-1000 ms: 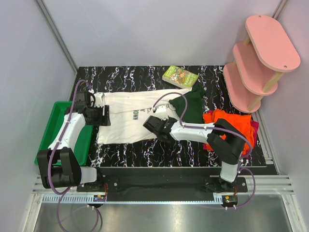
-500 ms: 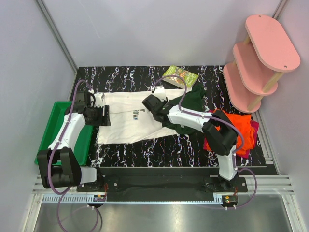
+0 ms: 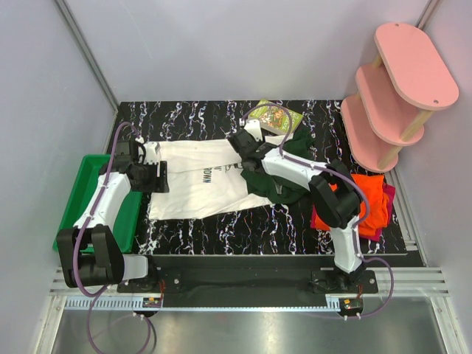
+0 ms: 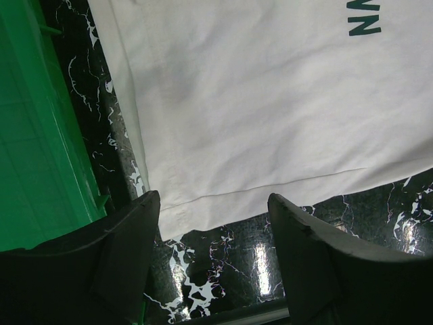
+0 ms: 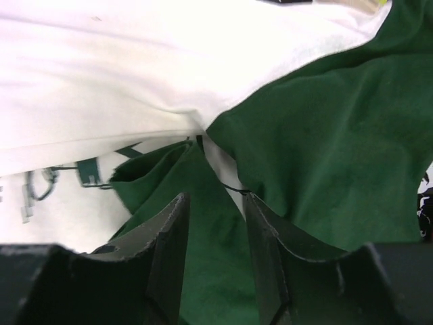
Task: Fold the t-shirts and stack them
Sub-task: Fold the tshirt
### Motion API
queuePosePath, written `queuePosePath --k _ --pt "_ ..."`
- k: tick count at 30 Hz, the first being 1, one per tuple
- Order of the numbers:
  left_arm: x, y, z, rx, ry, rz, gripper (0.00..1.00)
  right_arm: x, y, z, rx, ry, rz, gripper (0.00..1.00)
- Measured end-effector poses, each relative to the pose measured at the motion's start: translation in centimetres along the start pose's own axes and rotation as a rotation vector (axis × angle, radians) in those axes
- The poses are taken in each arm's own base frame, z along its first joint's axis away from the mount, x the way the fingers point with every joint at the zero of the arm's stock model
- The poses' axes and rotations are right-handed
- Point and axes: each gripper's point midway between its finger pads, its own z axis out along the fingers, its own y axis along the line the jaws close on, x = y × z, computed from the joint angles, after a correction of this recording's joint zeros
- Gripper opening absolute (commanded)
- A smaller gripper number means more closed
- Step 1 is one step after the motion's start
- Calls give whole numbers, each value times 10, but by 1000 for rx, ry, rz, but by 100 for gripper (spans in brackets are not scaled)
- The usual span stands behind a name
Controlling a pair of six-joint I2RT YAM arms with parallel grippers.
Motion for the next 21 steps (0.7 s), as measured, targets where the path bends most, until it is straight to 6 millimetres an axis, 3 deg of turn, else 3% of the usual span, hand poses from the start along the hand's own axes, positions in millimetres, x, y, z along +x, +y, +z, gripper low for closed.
queuePosePath --k 4,7,11,15,21 --pt "0 0 0 1 0 0 70 -22 11 -30 -59 -58 19 47" --pt "0 -1 0 6 -1 0 70 -36 32 -62 -132 -115 25 47" --pt "0 -2 0 12 -1 0 70 -23 64 -83 -210 -112 -4 47" --pt "0 -3 0 15 -1 -1 70 -1 77 -76 -215 -67 -28 46" --pt "0 -3 0 17 0 0 70 33 74 -49 -145 8 -75 46"
